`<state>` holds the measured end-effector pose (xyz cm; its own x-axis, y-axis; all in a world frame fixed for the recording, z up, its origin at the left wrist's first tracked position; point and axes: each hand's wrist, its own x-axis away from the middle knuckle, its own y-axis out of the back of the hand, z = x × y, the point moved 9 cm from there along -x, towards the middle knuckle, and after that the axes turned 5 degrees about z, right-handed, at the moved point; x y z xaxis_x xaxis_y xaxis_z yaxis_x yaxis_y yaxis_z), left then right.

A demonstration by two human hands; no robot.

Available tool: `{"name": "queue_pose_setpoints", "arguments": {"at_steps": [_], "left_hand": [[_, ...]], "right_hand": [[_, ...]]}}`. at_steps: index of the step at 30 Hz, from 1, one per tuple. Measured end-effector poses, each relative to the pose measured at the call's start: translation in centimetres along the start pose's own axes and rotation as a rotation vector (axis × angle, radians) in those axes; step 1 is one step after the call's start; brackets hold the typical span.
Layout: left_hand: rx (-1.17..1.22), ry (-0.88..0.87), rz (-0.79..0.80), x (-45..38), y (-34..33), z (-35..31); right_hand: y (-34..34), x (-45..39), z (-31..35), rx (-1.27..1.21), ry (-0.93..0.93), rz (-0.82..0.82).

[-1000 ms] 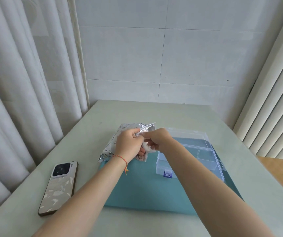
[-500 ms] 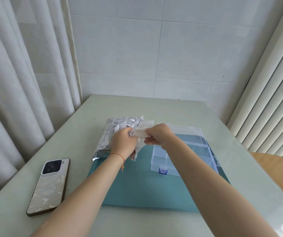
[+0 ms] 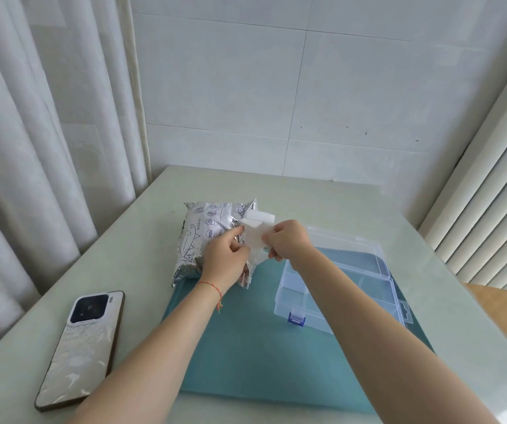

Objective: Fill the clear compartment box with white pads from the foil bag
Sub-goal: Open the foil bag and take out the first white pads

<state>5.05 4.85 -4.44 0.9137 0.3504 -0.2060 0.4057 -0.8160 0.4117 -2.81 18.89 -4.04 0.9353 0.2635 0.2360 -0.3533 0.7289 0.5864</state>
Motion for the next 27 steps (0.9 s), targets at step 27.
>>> {"name": "queue_pose_setpoints", "arguments": {"at_steps": [27], "left_hand": [[-0.244,-0.110,-0.028,3.7,1.4,-4.7]], "right_hand": [[3.5,5.9,-0.7,0.394,0.062,0.447]]}}
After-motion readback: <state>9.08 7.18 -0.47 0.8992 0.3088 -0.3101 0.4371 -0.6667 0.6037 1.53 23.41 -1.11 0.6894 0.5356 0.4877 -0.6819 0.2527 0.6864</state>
